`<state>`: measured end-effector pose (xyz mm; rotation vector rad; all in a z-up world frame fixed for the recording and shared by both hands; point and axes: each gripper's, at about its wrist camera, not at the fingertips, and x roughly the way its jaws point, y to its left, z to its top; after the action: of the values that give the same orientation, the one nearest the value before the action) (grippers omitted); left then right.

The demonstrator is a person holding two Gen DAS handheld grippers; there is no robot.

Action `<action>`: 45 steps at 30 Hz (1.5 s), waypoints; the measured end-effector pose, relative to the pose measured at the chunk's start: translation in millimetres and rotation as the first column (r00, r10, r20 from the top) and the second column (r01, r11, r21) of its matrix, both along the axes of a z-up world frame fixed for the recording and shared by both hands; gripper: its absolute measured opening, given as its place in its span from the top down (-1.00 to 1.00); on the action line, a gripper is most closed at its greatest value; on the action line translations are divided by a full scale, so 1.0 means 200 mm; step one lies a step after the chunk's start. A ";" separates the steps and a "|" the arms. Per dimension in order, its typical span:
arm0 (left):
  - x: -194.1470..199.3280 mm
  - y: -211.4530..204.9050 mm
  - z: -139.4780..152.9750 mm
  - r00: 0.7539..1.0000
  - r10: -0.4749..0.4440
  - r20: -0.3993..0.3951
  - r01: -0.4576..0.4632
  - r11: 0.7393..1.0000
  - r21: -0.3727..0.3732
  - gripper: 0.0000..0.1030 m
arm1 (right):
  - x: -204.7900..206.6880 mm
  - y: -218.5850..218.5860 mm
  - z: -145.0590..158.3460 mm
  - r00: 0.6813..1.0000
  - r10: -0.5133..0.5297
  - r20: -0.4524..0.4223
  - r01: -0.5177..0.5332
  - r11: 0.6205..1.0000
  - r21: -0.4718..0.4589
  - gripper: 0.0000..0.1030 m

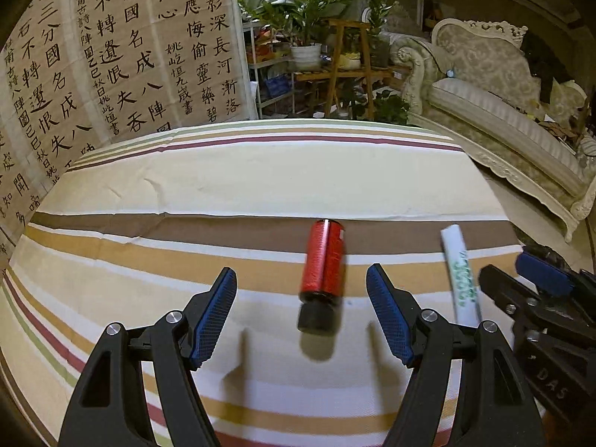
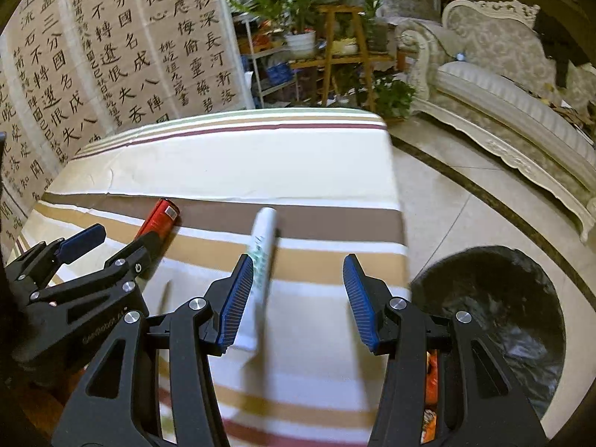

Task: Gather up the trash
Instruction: 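Grasp the red canister with left gripper while right grasps white toothpaste tube, then carry the red canister and toothpaste tube over the black bin with both tools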

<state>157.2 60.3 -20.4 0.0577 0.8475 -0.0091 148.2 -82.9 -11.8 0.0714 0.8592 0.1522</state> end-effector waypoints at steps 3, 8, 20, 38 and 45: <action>0.03 0.02 -0.02 1.000 -0.006 -0.021 0.005 1.000 -0.009 -0.34 | 0.04 0.05 -0.03 1.000 0.013 -0.018 -0.013 1.000 -0.009 0.05; 0.06 0.02 -0.05 0.998 -0.031 -0.055 0.030 0.999 -0.026 0.00 | 0.06 0.11 -0.06 0.999 0.028 -0.033 -0.029 0.999 -0.038 0.05; 0.02 0.00 -0.05 0.996 -0.076 -0.043 0.075 0.997 -0.027 0.53 | 0.01 0.14 -0.06 0.999 0.040 -0.024 -0.042 0.996 -0.074 0.69; -0.29 -0.01 0.00 0.997 -0.072 -0.019 0.070 0.995 -0.068 0.53 | -0.30 0.06 -0.02 1.000 0.026 0.001 -0.026 0.999 -0.031 0.70; -0.43 -0.04 0.03 0.997 -0.082 0.002 0.082 0.993 -0.081 0.53 | -0.46 0.03 0.02 0.999 0.024 0.027 -0.023 0.999 -0.025 0.70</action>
<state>72.0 51.5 -14.5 0.0163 0.8446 -0.1206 56.5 -77.7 -7.9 0.0357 0.8345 0.1643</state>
